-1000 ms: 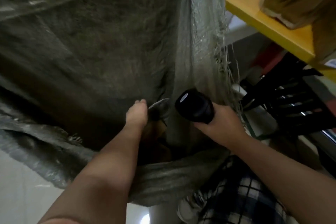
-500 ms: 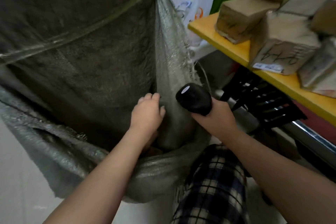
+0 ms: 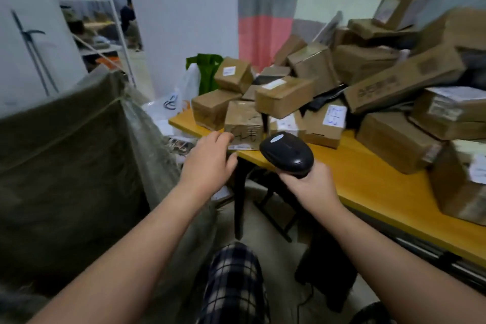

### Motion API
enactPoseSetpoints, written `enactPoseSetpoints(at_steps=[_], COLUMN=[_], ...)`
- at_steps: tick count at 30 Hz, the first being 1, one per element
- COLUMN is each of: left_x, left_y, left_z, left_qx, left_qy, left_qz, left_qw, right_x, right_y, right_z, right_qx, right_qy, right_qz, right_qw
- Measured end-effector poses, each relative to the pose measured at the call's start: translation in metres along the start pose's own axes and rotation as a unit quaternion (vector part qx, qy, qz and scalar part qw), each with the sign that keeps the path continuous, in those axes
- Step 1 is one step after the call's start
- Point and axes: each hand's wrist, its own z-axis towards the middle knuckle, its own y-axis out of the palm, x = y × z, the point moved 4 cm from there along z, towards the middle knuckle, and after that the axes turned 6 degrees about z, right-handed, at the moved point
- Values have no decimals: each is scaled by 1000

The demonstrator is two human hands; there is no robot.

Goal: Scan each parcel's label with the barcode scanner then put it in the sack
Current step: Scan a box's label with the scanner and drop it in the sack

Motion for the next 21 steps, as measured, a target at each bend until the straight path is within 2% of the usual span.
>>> enactPoseSetpoints(at_steps=[4, 8, 12, 15, 18, 21], left_x=[34, 52, 57, 59, 58, 61], left_y=[7, 14, 30, 37, 37, 27], left_z=[38, 96, 141, 154, 155, 146], left_qx=[10, -6, -67, -81, -50, 20], left_qy=[22, -9, -62, -71, -80, -75], left_qz=[-27, -66, -113, -126, -163, -235], left_qw=[999, 998, 989, 986, 982, 969], right_x=[0, -6, -8, -8, -3, 0], right_y=[-41, -64, -74, -79, -84, -90], right_z=[11, 35, 54, 61, 64, 63], right_qx=[53, 100, 98, 96, 93, 88], right_qy=[24, 20, 16, 6, 9, 11], right_qz=[21, 61, 66, 62, 64, 83], right_qw=[998, 993, 993, 993, 994, 993])
